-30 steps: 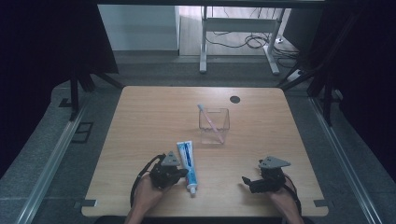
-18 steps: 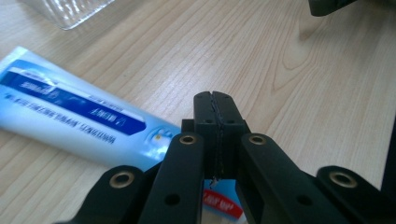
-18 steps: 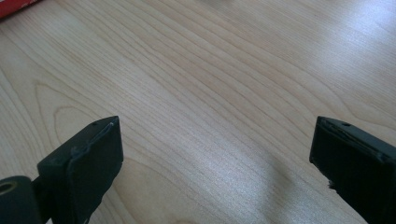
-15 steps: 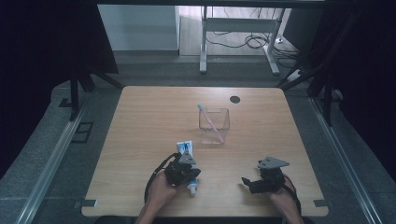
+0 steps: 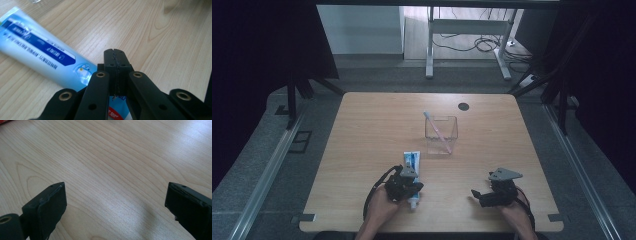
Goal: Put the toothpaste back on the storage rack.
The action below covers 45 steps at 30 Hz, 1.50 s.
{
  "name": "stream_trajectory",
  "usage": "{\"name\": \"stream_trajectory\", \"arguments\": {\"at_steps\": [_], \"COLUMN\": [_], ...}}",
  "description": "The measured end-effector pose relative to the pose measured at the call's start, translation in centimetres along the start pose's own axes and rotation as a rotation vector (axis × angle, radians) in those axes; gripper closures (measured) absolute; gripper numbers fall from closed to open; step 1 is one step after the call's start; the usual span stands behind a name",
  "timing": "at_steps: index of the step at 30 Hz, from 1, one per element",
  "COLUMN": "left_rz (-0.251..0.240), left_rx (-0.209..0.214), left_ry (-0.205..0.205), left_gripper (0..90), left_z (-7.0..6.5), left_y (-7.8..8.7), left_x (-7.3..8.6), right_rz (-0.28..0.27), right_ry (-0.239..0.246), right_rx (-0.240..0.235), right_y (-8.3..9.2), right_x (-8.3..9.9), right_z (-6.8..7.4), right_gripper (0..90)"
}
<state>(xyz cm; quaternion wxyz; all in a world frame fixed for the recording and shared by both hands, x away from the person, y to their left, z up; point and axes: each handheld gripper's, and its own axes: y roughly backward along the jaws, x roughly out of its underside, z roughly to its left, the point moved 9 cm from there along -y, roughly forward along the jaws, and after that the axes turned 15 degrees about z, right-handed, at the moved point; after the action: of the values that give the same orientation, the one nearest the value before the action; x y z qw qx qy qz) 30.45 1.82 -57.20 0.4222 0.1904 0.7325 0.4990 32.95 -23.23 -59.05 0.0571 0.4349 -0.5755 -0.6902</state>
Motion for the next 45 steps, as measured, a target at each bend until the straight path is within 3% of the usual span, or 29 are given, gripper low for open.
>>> {"name": "stream_trajectory", "arguments": {"at_steps": [11, 17, 30, 39, 45], "left_rz": [0.022, 0.057, 0.062, 0.05, 0.081], "left_rx": [0.011, -0.005, -0.029, -0.021, -0.053], "left_ry": [0.011, 0.015, 0.029, 0.03, 0.029], "left_gripper": [89.5, 89.5, 89.3, 85.1, 77.0], "left_z": [0.3, 0.7, 2.1, 2.3, 3.1], "left_y": [0.4, 0.2, 0.8, 1.9, 2.7], "left_x": [1.5, 2.6, 3.9, 3.4, 2.4], "right_rz": [-0.002, -0.001, 0.001, 0.003, 0.005], "right_ry": [0.0, 0.002, 0.004, 0.007, 0.007], "right_rx": [0.0, 0.0, -0.003, -0.002, -0.003], "right_y": [0.0, 0.0, 0.0, -0.1, -0.2], "right_x": [0.0, 0.0, 0.0, 0.0, 0.0], "right_z": [0.0, 0.0, 0.1, 0.2, 0.2], "right_gripper": [4.5, 4.8, 5.0, 5.0, 5.0]}}
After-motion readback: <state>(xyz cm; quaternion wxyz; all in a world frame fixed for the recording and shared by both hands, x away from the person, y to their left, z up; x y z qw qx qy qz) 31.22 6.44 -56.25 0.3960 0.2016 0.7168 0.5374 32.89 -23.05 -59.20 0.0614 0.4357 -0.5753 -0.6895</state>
